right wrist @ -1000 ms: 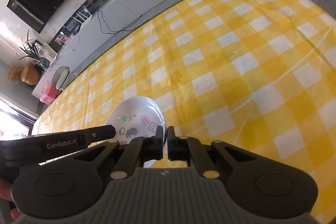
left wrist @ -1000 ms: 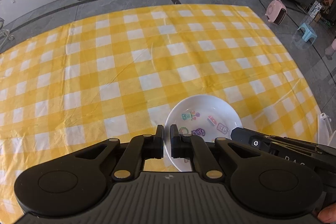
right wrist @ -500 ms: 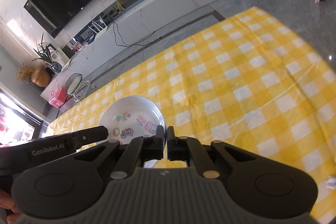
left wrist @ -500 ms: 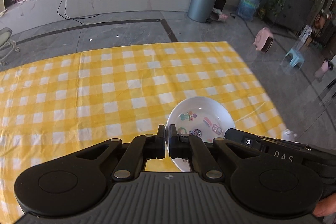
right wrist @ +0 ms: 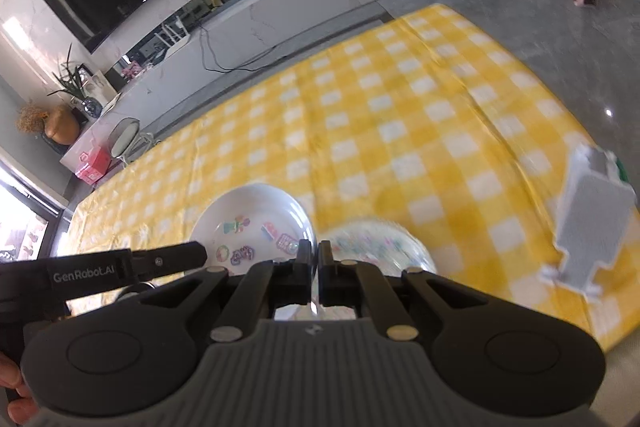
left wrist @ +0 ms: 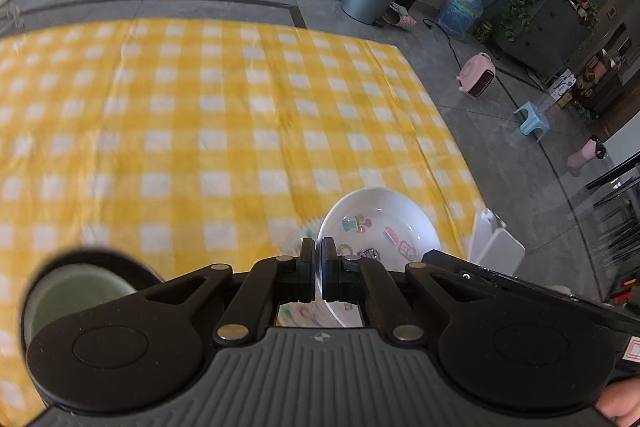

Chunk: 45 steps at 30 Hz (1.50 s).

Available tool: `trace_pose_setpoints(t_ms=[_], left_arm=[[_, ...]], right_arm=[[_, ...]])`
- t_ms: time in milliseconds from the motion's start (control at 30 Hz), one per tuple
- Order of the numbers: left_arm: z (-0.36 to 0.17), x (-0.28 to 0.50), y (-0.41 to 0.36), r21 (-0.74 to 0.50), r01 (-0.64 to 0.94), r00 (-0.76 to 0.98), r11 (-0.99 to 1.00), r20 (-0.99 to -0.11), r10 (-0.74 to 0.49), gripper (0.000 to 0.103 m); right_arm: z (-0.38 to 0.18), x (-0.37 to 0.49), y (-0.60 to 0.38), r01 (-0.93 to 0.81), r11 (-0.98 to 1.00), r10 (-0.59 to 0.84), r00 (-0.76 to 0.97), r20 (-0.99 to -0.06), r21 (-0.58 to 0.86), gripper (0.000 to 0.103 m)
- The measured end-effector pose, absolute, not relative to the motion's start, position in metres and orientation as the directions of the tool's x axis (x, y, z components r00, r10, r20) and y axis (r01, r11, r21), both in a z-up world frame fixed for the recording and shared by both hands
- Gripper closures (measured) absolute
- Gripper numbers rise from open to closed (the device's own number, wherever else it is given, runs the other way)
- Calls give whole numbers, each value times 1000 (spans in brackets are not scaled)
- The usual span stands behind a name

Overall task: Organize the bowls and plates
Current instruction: 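Lift the white bowl with both grippers and carry it over the glass plate, then lower the white bowl onto the glass plate with both grippers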

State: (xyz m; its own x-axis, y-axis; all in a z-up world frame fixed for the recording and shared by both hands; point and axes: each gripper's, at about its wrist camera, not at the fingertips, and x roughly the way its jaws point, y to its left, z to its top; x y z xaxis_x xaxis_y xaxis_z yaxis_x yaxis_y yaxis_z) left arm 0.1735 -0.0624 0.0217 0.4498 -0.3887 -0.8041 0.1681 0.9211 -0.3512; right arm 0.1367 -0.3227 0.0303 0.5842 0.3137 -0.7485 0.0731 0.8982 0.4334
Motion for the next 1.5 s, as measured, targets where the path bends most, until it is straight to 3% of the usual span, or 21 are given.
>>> trace_pose_setpoints(t_ms=[400, 1500], left_arm=[[-21, 147, -79, -310, 107, 475, 945, -819, -322, 101], [-64, 164, -105, -242, 101, 513, 965, -819, -259, 100]], right_arm=[[-20, 110, -335, 126, 878, 303, 598, -742, 461, 103], [-59, 138, -343, 274, 863, 219, 553, -804, 423, 103]])
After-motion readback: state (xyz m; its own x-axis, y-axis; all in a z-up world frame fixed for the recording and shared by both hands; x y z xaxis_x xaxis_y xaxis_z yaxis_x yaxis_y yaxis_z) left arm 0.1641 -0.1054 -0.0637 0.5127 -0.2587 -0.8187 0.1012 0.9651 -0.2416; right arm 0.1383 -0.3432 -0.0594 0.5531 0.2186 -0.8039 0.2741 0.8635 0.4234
